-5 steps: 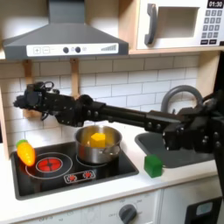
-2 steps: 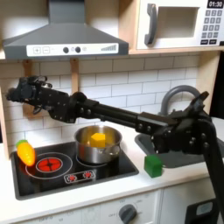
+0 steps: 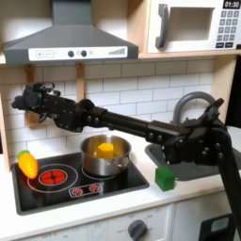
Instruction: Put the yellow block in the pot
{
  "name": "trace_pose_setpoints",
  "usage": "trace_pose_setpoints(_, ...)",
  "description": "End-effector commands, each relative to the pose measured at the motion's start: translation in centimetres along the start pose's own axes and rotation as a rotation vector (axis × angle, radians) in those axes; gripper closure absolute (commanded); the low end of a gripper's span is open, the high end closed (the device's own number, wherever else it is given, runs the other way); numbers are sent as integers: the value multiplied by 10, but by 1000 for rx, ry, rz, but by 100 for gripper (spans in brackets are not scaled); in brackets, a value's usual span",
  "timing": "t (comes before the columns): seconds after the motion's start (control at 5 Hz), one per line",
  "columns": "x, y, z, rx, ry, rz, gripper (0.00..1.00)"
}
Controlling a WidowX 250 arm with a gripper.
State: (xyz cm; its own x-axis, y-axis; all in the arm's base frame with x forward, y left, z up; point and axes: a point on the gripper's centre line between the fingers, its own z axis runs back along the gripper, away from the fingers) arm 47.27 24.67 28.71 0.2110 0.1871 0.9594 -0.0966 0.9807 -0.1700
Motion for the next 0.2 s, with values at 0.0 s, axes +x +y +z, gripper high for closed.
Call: trace_pose_setpoints(0.0, -1, 0, 0, 0, 4, 6, 0)
